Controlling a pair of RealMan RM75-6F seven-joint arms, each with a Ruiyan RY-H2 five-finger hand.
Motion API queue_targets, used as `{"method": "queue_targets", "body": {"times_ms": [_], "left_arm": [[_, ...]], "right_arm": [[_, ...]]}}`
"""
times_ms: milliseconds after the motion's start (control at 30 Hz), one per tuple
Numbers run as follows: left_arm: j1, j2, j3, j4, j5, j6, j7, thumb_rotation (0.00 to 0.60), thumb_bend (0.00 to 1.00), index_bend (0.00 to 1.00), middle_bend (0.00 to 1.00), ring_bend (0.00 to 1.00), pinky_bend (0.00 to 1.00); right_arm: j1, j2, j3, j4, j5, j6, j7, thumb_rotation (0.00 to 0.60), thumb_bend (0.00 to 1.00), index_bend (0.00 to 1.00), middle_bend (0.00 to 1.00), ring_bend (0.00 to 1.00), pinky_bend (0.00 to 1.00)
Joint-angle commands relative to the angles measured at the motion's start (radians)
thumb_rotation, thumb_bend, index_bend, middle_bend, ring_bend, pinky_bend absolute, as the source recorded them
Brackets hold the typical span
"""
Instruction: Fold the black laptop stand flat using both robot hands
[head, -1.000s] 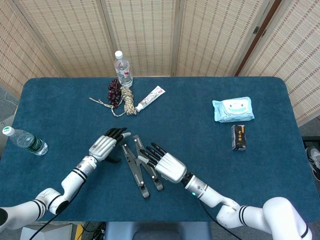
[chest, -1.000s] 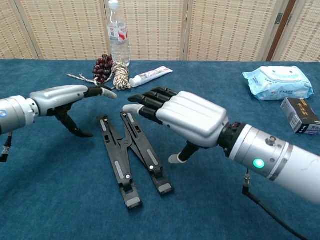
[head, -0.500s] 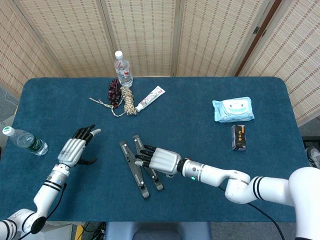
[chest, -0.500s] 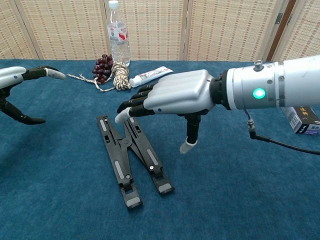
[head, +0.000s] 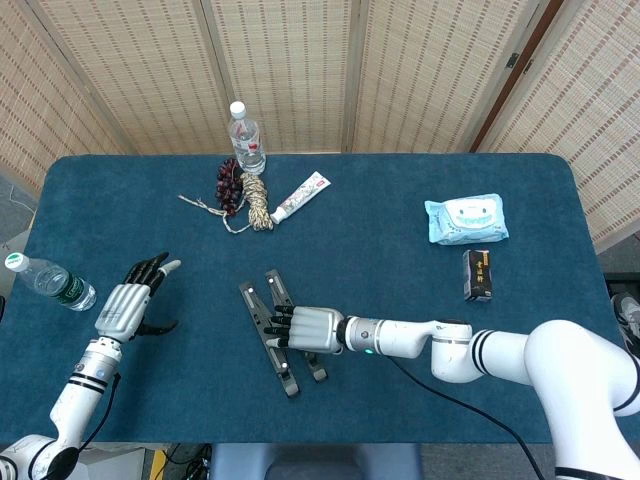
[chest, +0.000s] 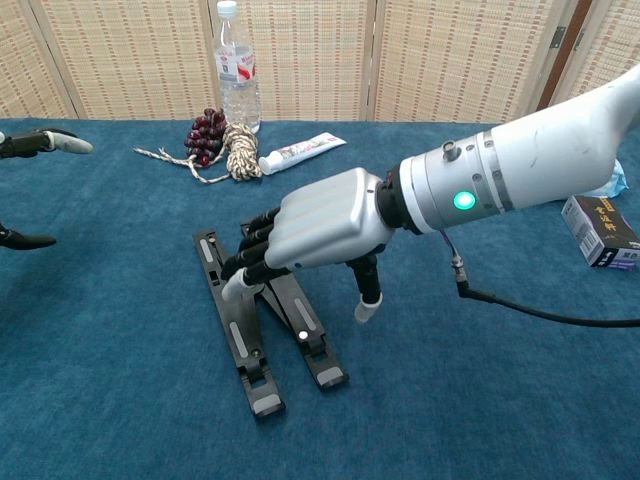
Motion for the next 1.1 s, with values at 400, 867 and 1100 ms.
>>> {"method": "queue_targets", "body": {"times_ms": [400,867,1100], "left_arm": [[0.021,0.003,-0.015,0.009,0.007,0.008,-0.033,0.6,0.17,0.1,0.0,0.0,0.0],[0.037,0.005,-0.023,0.013,0.015,0.013,-0.054,0.6,0.17,0.1,0.0,0.0,0.0],[0.043,0.005,-0.026,0.012,0.02,0.015,-0.059,0.6,0.17,0.1,0.0,0.0,0.0]], "right_arm": [[0.073,-0.125,-0.1,0.193,-0.093,0.109,0.113,0.6,0.0,0.0,0.0,0.0,0.0],[0.119,-0.189,-0.14,0.29,-0.092,0.128,0.175,0.6,0.02,0.0,0.0,0.0,0.0],[0.127,-0.22,-0.147,0.34,-0.085,0.152,0.199,0.6,0.09,0.0,0.06,0.0,0.0]]}}
